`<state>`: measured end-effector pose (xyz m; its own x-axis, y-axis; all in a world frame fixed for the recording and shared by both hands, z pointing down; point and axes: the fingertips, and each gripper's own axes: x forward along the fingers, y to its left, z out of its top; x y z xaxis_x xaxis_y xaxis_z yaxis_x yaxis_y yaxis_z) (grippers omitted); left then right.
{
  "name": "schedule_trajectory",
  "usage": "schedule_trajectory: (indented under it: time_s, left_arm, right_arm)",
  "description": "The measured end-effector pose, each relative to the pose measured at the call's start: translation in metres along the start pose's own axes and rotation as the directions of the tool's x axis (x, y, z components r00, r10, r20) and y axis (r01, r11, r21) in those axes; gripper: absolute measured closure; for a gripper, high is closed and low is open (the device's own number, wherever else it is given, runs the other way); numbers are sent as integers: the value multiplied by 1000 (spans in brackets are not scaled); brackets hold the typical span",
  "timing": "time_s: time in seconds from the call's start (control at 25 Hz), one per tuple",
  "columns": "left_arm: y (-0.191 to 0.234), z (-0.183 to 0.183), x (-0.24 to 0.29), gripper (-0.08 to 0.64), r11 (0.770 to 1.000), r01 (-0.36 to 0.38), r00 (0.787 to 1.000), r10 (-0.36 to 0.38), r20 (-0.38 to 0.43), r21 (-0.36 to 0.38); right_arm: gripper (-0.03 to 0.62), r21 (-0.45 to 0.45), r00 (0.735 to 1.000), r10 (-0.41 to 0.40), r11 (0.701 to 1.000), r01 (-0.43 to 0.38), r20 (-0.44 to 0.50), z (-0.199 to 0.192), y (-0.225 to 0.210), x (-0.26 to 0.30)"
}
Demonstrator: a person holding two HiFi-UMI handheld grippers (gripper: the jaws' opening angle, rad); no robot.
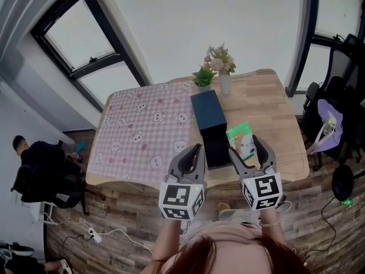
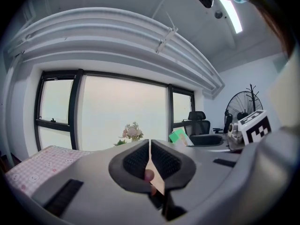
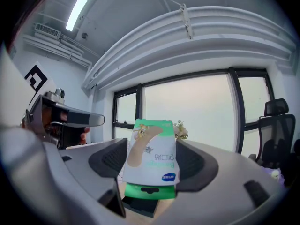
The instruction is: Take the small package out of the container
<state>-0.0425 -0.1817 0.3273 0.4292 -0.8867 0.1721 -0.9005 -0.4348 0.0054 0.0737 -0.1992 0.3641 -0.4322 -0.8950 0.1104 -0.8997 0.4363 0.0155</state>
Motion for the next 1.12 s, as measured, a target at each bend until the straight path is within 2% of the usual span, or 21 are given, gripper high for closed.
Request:
schedule_trajectory:
  time_s: [0.44,1.12]
  left_arm:
    - [-1,6,-28,543,1000,-2,999,3,44,-11]
    - [-16,-1,-91,543,1000,10,998,-9,64,-12]
  right_arm:
    - [272,-5,998,-36,999,36,56,20,4,-30]
    - [272,-56,995,-40,997,45,94,31,50,-81]
